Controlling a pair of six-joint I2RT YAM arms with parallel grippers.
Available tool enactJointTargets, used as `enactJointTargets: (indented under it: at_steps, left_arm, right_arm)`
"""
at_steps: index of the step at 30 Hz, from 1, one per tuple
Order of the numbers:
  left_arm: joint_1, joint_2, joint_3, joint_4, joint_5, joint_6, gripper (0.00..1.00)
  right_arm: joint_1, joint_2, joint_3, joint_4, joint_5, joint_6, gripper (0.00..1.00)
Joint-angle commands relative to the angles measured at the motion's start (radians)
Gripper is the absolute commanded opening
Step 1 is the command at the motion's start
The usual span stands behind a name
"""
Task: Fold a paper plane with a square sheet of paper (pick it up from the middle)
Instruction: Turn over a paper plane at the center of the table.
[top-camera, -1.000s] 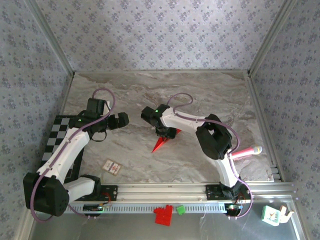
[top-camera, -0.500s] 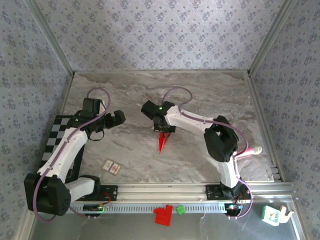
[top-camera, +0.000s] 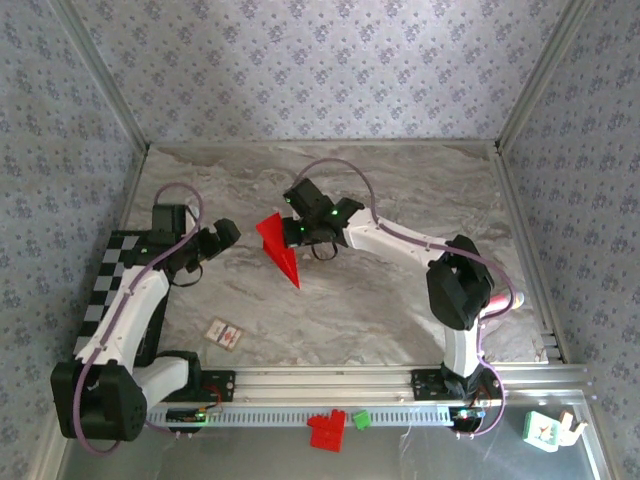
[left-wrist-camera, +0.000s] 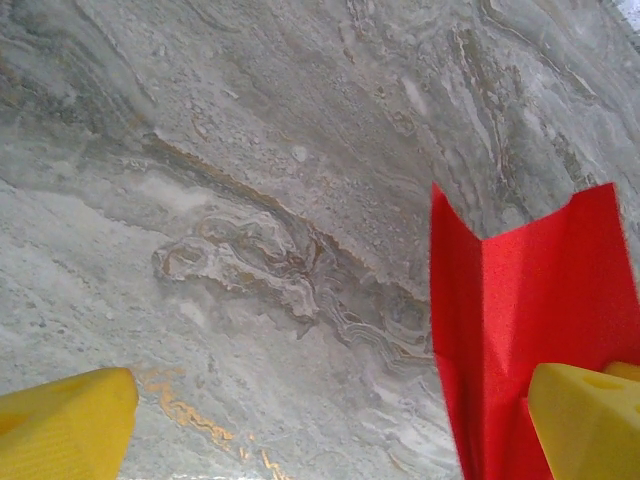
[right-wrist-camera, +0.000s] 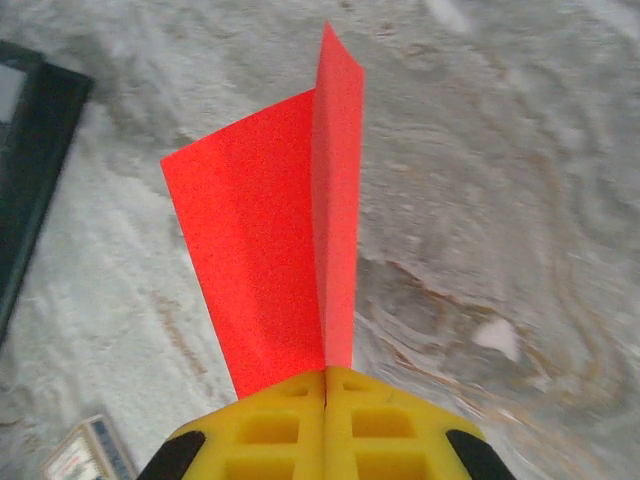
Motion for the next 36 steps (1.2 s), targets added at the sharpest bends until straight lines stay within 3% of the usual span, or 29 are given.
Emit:
enactJointTargets:
  at_steps: [1, 11, 16, 23, 26, 31, 36]
  left_arm:
    - [0.006, -0.012, -0.029, 0.064, 0.071, -0.048, 0.99]
    - [-0.022, 0.085, -0.073, 0.164, 0.218, -0.091, 0.94]
    - [-0.108, 0.143, -0.074, 0.226, 0.222, -0.141, 0.89]
    - [-0.239, 0.252, -0.062, 0.313, 0.219, -0.221, 0.72]
    - [-0.291, 0.289, -0.052, 0.341, 0.193, -0.259, 0.65]
    - [-0.353, 0.344, 0.002, 0.218, 0.029, -0.241, 0.52]
    - [-0.392, 0.409, 0.051, 0.18, -0.01, -0.214, 0.51]
  right_arm:
    - [-0.025, 0.007, -0.079, 0.172, -0.143, -0.02, 0.04]
    - [-0.089, 0.036, -0.282, 0.411, -0.251, 0.069, 0.05]
    - [-0.117, 0.011, -0.406, 0.487, -0.257, 0.123, 0.05]
    - [-0.136, -0.011, -0.471, 0.52, -0.259, 0.139, 0.05]
    - [-0.139, -0.02, -0.484, 0.524, -0.26, 0.137, 0.05]
    - [-0.142, -0.026, -0.496, 0.525, -0.26, 0.137, 0.05]
    - [-0.143, -0.029, -0.504, 0.526, -0.262, 0.136, 0.05]
